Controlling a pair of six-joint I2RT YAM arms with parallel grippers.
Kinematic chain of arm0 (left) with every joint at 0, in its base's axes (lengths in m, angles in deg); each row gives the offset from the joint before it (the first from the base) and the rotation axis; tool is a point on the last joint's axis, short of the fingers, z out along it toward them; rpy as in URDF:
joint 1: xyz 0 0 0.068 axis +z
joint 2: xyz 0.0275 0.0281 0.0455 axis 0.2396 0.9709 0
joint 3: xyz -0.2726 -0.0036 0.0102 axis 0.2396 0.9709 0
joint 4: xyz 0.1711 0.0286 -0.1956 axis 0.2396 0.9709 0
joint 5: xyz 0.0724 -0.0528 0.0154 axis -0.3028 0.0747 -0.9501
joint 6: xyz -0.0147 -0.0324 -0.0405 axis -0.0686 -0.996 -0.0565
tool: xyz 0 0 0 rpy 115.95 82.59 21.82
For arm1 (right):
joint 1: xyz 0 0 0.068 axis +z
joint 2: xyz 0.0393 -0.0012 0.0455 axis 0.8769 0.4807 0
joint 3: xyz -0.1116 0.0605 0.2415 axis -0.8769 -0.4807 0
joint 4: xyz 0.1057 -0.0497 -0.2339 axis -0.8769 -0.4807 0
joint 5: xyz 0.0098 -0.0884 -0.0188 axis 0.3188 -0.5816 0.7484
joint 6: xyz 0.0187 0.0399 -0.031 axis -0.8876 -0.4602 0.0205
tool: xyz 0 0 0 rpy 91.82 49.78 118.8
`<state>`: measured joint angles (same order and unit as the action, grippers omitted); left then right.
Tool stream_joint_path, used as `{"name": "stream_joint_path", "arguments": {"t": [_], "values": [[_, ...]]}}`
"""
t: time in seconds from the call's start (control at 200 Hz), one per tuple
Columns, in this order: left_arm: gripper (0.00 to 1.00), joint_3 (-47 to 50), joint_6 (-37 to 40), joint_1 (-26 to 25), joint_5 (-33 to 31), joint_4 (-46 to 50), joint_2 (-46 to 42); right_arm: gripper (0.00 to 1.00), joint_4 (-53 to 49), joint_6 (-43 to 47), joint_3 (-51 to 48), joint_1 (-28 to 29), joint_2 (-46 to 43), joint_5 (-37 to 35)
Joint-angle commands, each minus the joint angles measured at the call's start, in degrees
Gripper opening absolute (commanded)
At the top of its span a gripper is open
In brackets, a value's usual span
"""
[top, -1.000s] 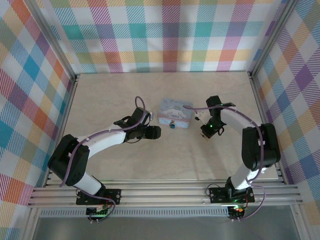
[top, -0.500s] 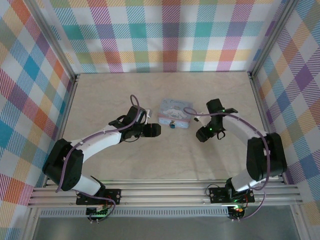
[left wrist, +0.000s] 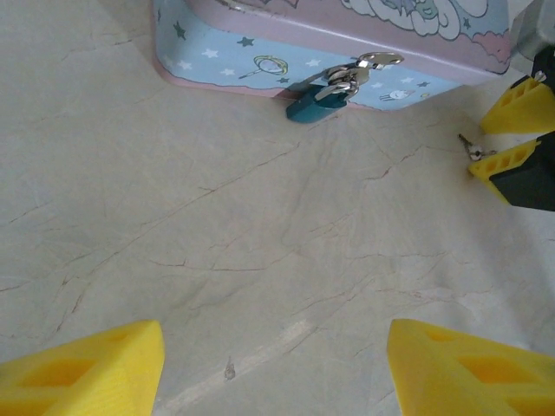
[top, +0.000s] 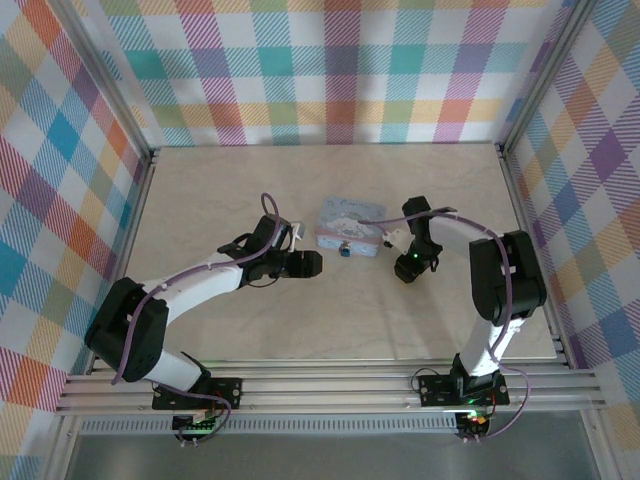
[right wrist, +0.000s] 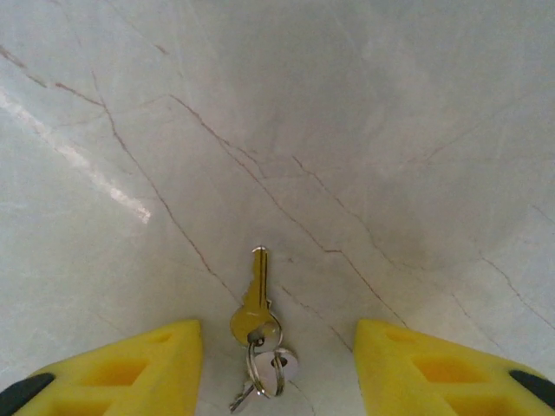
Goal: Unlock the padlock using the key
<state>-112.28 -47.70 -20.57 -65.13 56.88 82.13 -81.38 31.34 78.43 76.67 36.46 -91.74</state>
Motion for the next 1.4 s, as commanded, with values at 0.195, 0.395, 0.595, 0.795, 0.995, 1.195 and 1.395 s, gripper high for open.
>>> {"name": "stream_joint_path", "arguments": {"t": [0.195, 0.395, 0.595, 0.795, 0.995, 1.195, 1.395], "values": [[0.69, -0.2, 0.3, 0.2, -0.3, 0.3, -0.1, 0.3, -3.5, 1.3, 1.8, 0.1, 3.6, 2.6], [0.69, -1.4, 0.2, 0.2, -0.2, 0.4, 1.0, 0.04, -4.4, 1.3, 1.4, 0.0, 1.4, 1.3], [0.69, -1.7, -3.8, 0.5, -4.5, 1.1, 0.4, 0.0, -0.7, -1.7, 0.1, 0.1, -5.3, 6.0], [0.68, -1.6, -5.2, 1.0, -3.9, 0.8, -0.2, 0.0, 5.1, -6.0, -4.8, 0.1, -12.7, 12.3], [0.68, -0.4, -8.0, 1.6, -2.9, -1.1, -3.1, 0.0, 7.7, -13.4, -6.0, 0.4, -17.9, 17.1], [0.66, 4.7, -18.4, 3.0, -0.9, -13.1, -9.5, 0.0, 20.4, -33.0, -10.2, 1.2, -25.9, 24.4], [0.66, 5.4, -21.9, 1.9, 4.9, -24.8, -7.9, 0.0, 30.6, -48.7, -9.6, 5.7, -27.3, 28.6]]}}
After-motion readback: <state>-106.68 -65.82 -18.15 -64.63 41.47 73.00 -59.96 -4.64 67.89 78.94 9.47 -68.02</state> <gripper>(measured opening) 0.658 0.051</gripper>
